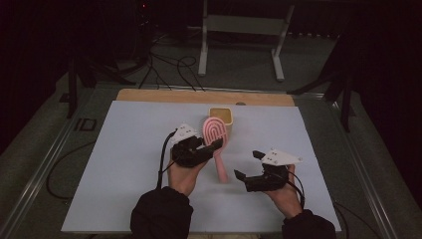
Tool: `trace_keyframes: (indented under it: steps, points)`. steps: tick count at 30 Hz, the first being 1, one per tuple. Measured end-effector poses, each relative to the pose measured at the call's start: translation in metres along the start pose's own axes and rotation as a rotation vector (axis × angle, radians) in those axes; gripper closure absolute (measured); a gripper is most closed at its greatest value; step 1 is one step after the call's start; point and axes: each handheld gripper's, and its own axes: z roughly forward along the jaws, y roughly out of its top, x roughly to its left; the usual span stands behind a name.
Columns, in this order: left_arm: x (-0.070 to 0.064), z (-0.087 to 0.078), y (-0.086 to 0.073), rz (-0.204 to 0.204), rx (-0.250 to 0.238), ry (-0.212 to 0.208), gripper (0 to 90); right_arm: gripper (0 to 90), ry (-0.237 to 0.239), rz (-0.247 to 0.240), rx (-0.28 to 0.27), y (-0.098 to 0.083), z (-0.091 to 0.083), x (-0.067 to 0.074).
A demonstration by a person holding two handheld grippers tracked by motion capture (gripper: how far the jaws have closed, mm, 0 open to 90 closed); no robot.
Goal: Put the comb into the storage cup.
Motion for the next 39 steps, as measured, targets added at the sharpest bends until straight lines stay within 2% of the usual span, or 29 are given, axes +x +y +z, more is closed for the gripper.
trace_keyframes:
  steps: [4,9,14,15,17,21,26,30,33,35,39]
  points:
    - [0.002,-0.002,0.003,0.0,-0.005,0.005,64.6,7.6,-0.014,0.004,0.005,-0.006,-0.007,-0.008]
    - [0.004,-0.004,0.005,-0.006,-0.01,0.01,64.6,7.6,-0.032,0.033,-0.008,-0.02,-0.015,-0.018]
    - [0.006,-0.004,0.008,-0.002,-0.006,0.015,64.6,7.9,-0.075,0.038,-0.065,-0.029,-0.027,-0.021]
    - [0.006,-0.004,0.008,-0.002,-0.006,0.015,64.6,7.9,-0.075,0.038,-0.065,-0.029,-0.027,-0.021]
    - [0.006,-0.005,0.01,-0.001,-0.009,0.017,64.6,7.9,-0.111,0.031,-0.104,-0.034,-0.033,-0.021]
    - [0.006,-0.007,0.015,0.009,-0.01,0.022,64.6,7.9,-0.157,0.043,-0.133,-0.044,-0.04,-0.02]
    - [0.007,-0.008,0.02,0.017,-0.012,0.028,64.6,7.9,-0.165,0.051,-0.149,-0.058,-0.045,-0.015]
    - [0.009,-0.008,0.024,0.015,-0.019,0.026,64.6,7.9,-0.174,0.084,-0.169,-0.067,-0.049,-0.016]
    - [0.01,-0.008,0.026,0.019,-0.019,0.022,64.6,7.9,-0.183,0.086,-0.18,-0.07,-0.051,-0.016]
    - [0.01,-0.008,0.028,0.032,-0.016,0.021,64.6,8.0,-0.204,0.067,-0.194,-0.073,-0.052,-0.017]
    - [0.011,-0.008,0.034,0.036,-0.017,0.001,64.6,8.0,-0.206,0.083,-0.188,-0.079,-0.049,-0.02]
